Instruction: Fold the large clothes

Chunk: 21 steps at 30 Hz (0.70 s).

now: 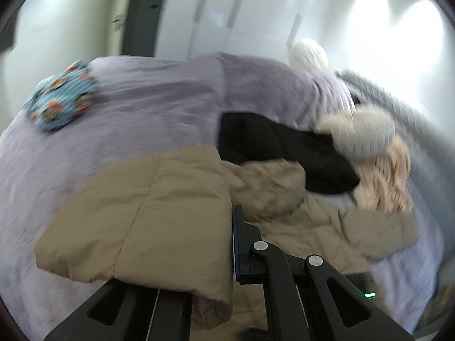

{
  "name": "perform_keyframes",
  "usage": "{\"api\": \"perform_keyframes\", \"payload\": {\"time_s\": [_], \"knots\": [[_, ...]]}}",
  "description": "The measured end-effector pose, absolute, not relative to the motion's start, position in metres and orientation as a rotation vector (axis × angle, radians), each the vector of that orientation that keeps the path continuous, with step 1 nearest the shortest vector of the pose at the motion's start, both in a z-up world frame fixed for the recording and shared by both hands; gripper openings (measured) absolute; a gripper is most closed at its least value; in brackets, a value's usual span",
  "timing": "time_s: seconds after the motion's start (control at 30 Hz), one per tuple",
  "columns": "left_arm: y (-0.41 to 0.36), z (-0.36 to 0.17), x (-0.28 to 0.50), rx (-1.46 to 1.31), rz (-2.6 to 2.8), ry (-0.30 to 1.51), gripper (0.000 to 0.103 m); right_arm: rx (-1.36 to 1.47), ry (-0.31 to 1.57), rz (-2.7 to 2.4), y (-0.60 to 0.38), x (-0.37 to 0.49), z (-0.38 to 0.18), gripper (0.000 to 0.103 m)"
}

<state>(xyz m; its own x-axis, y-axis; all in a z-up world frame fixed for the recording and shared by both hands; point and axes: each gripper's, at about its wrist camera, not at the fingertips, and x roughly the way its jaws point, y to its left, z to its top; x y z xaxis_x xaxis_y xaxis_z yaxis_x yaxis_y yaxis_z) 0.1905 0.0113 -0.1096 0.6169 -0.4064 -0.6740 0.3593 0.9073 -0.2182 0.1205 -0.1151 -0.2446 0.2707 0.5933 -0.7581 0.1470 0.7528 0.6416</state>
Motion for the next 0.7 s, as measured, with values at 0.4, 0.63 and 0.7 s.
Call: {"api": "perform_keyframes", "payload": {"time_s": [0.4,0.63,0.7], "knots": [[-0.077,-0.215,0.171,0.113,-0.385,1.009,0.082,0.589,1.265,0.062,-0.231,0.068,-0.240,0.012],[0.000,-0.152,0.130,0.102,-0.315,0.866,0.082,0.437,1.201,0.106,-0.210,0.090,-0.216,0.081],[0.034,-0.149,0.129,0.093,-0.201,0.848,0.082,0.326,1.169,0.139,-0.190,0.097,-0.202,0.081]]}}
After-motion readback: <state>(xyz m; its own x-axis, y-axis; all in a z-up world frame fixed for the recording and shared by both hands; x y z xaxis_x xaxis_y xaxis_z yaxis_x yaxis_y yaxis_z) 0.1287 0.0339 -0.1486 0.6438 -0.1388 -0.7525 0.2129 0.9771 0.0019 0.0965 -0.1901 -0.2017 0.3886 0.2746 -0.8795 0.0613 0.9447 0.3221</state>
